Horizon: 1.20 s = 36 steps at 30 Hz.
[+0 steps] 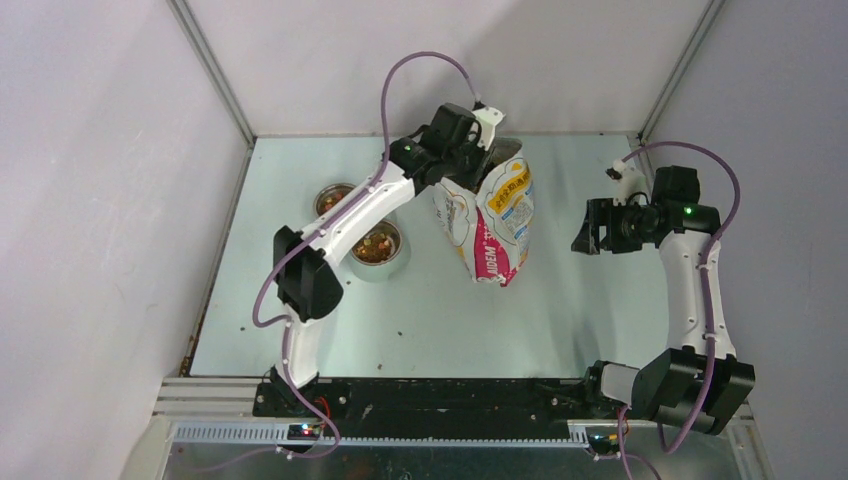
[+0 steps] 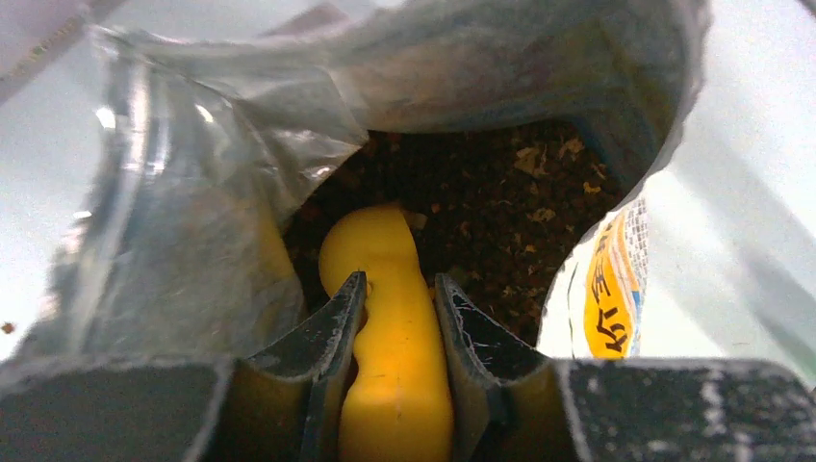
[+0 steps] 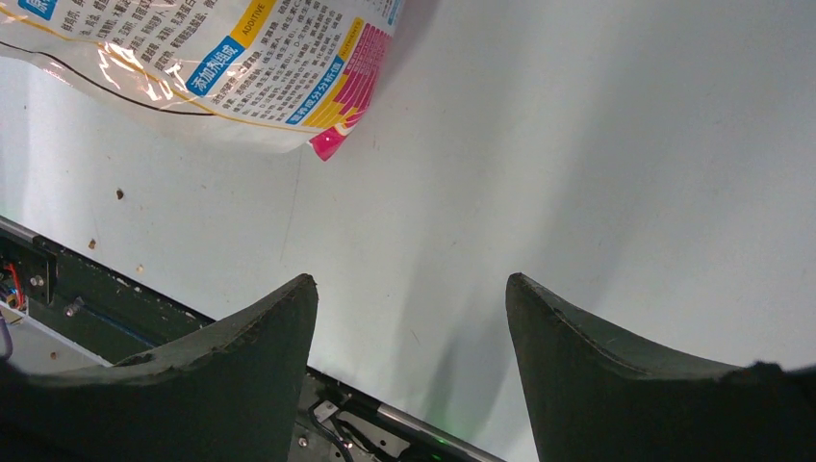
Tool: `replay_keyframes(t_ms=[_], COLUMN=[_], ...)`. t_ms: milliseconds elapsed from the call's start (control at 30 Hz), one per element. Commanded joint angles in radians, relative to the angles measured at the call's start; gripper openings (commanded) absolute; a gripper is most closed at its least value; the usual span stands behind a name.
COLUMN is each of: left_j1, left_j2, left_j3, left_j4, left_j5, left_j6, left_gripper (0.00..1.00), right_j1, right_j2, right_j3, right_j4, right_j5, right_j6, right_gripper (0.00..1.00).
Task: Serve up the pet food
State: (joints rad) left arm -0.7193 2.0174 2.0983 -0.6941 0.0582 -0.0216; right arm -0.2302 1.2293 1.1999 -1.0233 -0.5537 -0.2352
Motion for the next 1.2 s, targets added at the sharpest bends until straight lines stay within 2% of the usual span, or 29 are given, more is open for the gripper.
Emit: replay_keyframes(t_ms=[0,400,567,667,1167], left_j1=[-0.009,-0.021,0.011,0.024,0.115], left_j2=[0.039,0.060,0.047,0.042,0.040], left_j3=[-0.034,-0.086,-0.110,-0.117,-0.148], left_j4=[0.005,-0.030,0.006,0.042,0.183], left_j5=[-0.022,0.192,0.499,0.607,0.787], left_j6=[0.028,-0.052,-0.175,-0.227,-0.389], left_gripper=[0.00,0.00,0.00,0.00,0.00], right_j1=[0.007,0.006,0.005,0.005,0.006], right_j2=[-0.002,-0.024,-0.031,-0.034,-0.026], right_j3=[-0.004,-0.035,-0.036,-0.035,-0.035], right_j4=[0.011,0.010,0.010,0.006,0.001], right_j5=[-0.014,-0.013,-0.004,0.000,0.014], right_j6=[0.004,0.000,0.000,0.003,0.009], right_gripper=[0.74,0.74,0.74,0.74,0.74])
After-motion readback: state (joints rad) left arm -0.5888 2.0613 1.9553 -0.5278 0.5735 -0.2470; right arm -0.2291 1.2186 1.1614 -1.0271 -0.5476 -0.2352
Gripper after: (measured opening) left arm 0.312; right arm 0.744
